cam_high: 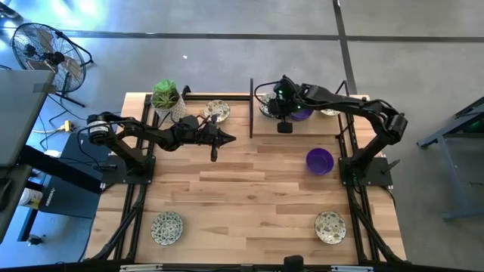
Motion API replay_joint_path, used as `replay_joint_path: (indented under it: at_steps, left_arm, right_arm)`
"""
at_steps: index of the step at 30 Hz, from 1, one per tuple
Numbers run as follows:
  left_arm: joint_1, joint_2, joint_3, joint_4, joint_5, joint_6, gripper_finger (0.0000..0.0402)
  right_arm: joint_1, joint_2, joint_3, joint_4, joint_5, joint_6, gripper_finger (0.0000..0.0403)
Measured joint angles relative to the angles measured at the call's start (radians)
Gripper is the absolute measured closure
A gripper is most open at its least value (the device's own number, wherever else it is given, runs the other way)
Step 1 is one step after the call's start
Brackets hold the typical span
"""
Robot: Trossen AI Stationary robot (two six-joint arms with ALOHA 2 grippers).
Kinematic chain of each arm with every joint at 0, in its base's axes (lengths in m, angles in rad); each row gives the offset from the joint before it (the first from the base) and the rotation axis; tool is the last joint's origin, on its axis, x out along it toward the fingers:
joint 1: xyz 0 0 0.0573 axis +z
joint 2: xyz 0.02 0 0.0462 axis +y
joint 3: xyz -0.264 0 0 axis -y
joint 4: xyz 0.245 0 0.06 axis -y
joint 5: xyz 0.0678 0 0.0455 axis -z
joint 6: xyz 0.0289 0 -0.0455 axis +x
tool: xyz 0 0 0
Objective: Pick & Place Mini bowls
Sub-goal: Stack the top light blue bowl on top of the light blue bowl on the shelf, then adjust the yellow bowls on the shelf
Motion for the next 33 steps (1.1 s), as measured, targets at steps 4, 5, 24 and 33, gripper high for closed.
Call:
replay_joint_path:
  at_steps: [4, 5, 24, 33]
  left_arm:
    - [0.0, 0.0, 0.0, 0.0, 0.02, 0.0, 0.0401]
    - [0.0, 0.0, 0.0, 0.0, 0.022, 0.0, 0.0401]
    - [0.0, 0.0, 0.0, 0.0, 0.03, -0.008, 0.0401]
    - [0.0, 0.0, 0.0, -0.007, 0.045, -0.009, 0.0401]
  right_arm:
    - [-0.006, 0.0, -0.01, 0.014, -0.011, 0.004, 0.0386]
    - [-0.009, 0.0, -0.02, 0.031, -0.018, 0.004, 0.0388]
    - [-0.024, -0.212, -0.049, -0.126, 0.085, 0.121, 0.0395]
    - [-0.117, -0.306, -0.118, -0.36, 0.228, 0.298, 0.0389]
